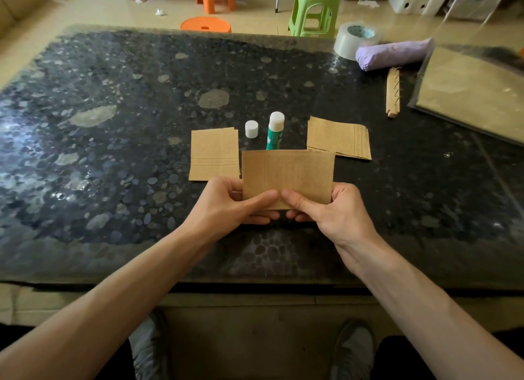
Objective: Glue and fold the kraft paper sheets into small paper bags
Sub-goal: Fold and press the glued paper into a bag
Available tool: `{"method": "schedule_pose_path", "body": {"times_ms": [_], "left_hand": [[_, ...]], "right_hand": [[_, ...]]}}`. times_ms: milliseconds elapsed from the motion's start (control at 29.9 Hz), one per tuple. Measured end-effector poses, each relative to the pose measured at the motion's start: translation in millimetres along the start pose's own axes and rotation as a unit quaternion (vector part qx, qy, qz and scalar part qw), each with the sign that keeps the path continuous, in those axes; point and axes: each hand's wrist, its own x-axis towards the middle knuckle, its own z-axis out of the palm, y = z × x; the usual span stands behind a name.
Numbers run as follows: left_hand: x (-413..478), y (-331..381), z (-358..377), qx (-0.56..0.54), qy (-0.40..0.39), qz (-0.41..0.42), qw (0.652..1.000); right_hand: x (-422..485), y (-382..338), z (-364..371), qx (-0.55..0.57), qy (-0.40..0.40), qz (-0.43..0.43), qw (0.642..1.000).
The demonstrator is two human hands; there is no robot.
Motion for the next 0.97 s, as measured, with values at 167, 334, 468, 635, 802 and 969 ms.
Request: {"method": "schedule_pose_path", "body": {"times_ms": [167,334,468,635,802,969], "left_hand": [[1.0,-0.1,-3.1,0.015,-0.001,-0.019,1.000],[0.5,-0.2,-2.2,0.020,-0.031,-0.023,0.999],[1.1,-2.6,-3.0,0.035,-0.026,-0.020,0.999],[2.2,0.0,-3.8,0.021,-0.036,-0.037,0.998],[2.4,-1.1,-4.6,0.024,-0.021,-0.035,0.999],[2.4,1.6,-3.8,0.011,-0.027,-0.056,0.998]], "right_hand": [[-0.8,0.1,-2.3,0.008,-0.027,0.021,0.999],[-0.6,-2.8,-4.4,0.003,-0.023,0.022,0.999],[-1.8,-2.6,-3.2,-0.007,-0.048,0.031,0.998],[-1.1,-2.6,-4.2,-0.025,-0.038,0.031,0.998],[-1.4,-3.5,-3.0,0.008,-0.054,0.048,0.997],[0.5,-2.1,-1.8,0.015,-0.013,0.042,0.999]]}}
